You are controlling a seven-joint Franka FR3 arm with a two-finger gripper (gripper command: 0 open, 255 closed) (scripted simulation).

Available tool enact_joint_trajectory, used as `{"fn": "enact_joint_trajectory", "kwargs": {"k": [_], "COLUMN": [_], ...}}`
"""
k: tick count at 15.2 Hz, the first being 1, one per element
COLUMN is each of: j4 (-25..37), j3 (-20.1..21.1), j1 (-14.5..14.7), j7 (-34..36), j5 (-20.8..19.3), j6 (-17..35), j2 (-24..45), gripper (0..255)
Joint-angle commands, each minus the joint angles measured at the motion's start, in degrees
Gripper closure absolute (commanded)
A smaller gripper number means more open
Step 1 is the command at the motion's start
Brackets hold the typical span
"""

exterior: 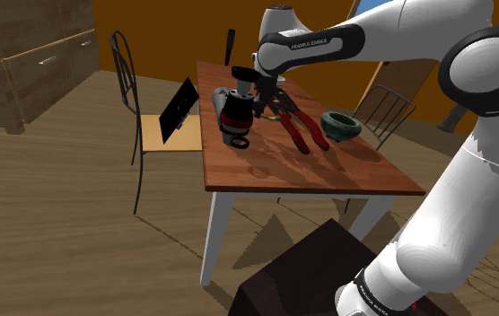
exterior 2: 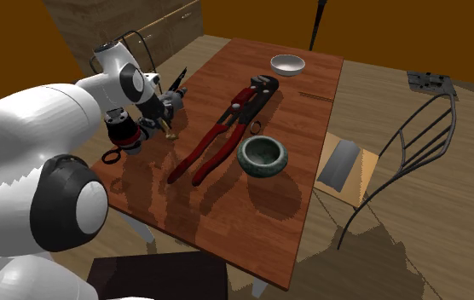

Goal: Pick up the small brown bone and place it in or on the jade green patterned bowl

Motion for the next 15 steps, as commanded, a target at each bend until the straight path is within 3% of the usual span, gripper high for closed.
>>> {"fn": "enact_joint_trajectory", "kwargs": {"k": [1,15], "j4": [1.27,11.25], "j3": [0.05,0.23], "j1": [0.05,0.23], "j7": [-0.33,-2.49], "j5": [0.17,0.99], "j6": [-1.57,-11.92], "j2": [-0.31,-0.88], "gripper": [255,255]}}
